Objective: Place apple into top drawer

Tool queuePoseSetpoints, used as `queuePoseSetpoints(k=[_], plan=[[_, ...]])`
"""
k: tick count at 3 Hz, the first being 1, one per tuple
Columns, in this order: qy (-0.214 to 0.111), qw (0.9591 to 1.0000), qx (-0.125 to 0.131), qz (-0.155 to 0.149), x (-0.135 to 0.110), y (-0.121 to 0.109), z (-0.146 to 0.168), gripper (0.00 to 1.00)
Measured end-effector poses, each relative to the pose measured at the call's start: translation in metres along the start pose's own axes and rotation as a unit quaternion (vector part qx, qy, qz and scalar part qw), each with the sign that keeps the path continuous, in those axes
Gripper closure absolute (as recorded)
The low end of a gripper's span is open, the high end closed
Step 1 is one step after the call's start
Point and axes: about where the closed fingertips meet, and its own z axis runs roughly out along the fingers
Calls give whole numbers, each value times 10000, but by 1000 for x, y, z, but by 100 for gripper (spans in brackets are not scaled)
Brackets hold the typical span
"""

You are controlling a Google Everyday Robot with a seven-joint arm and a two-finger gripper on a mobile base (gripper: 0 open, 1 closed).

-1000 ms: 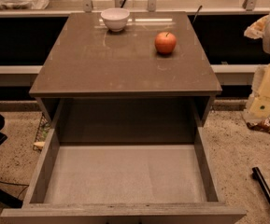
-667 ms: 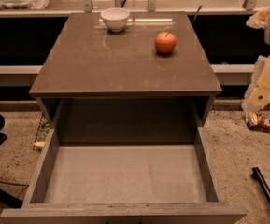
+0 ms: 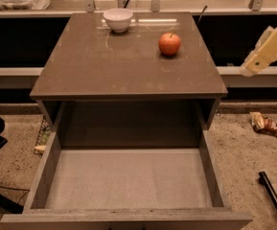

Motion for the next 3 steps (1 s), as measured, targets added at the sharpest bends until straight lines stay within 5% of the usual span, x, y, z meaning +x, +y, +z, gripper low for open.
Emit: queuePoseSetpoints(k=[1, 2, 3], plan=[[-750, 9951, 365, 527, 2, -37, 27, 0], [-1704, 9770, 547, 1160, 1, -60, 67, 0], [-2608, 9490, 635, 1652, -14, -65, 100, 0]])
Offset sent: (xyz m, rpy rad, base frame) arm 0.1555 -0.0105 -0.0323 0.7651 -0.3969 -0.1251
